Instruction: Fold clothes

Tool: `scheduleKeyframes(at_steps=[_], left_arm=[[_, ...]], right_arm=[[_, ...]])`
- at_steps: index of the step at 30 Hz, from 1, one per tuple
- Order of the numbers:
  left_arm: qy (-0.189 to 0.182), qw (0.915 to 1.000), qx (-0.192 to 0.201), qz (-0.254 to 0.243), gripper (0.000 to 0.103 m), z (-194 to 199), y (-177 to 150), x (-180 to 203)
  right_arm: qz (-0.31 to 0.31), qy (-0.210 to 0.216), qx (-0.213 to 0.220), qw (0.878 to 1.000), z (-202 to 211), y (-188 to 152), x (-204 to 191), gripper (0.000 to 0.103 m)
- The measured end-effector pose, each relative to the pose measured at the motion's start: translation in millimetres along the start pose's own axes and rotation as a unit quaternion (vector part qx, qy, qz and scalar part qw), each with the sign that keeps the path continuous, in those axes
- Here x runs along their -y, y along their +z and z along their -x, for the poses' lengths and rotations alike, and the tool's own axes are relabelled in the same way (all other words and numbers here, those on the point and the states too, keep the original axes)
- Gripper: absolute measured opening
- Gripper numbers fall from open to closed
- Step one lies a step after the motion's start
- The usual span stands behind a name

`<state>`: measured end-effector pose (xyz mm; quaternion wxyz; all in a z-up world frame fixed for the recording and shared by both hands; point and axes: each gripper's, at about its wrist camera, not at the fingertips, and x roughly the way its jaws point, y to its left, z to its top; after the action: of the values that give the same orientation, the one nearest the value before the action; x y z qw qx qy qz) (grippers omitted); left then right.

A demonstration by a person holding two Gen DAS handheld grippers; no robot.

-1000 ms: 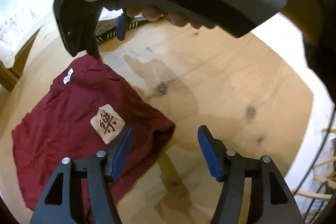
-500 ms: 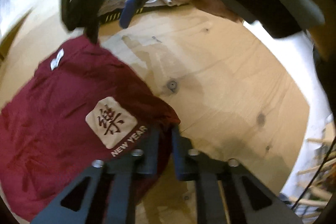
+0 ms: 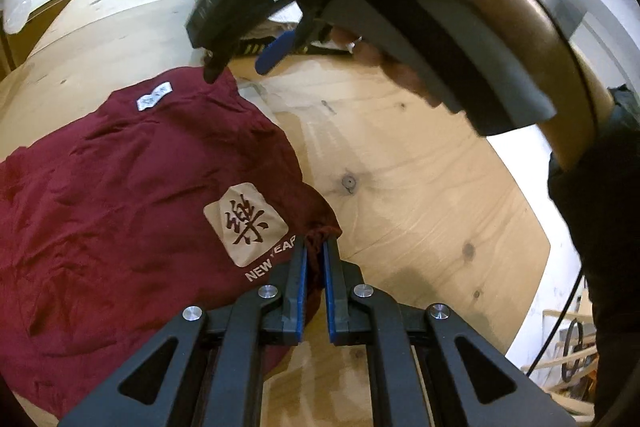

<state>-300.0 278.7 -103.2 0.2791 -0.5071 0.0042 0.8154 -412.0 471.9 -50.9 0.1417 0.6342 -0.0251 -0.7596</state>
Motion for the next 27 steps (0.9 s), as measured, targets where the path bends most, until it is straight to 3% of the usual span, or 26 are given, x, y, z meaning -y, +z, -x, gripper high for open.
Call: scheduleKeyframes(at_steps=[7,12,13,15,16,17,20,27], left_arm=[[-0.011,0.9996,0.020,0.017,0.007,17,-3,-11],[-0.022,0.9983,0.038,0.038,0.007,28,-5,-25],[-0.025,0.9980,0.041,0.042,0.007,31,-6,-28],[-0.027,0.9972,0.048,0.050,0.007,31,-6,-35],[-0.029,0.9969,0.050,0.054,0.007,31,-7,-38],[-0.030,0.9965,0.052,0.058,0.007,33,-8,-42],[-0.037,0.9952,0.057,0.071,0.007,38,-12,-52],[-0.068,0.9879,0.082,0.113,0.007,62,-23,-86]], right_arm=[[-0.002,0.004,0.009,1.000,-9,-1,11,0.054],[-0.001,0.002,0.032,0.999,-21,-1,-9,0.053],[-0.002,0.004,0.034,0.999,-22,-3,-13,0.052],[-0.005,0.008,0.034,0.999,-20,-3,-9,0.035],[-0.007,0.012,0.033,0.999,-22,-4,-8,0.017],[-0.012,0.019,0.031,0.999,-24,-8,-9,0.010],[-0.022,0.025,0.038,0.999,-40,-16,-32,0.008],[-0.048,0.064,0.094,0.992,12,-23,-35,0.006]])
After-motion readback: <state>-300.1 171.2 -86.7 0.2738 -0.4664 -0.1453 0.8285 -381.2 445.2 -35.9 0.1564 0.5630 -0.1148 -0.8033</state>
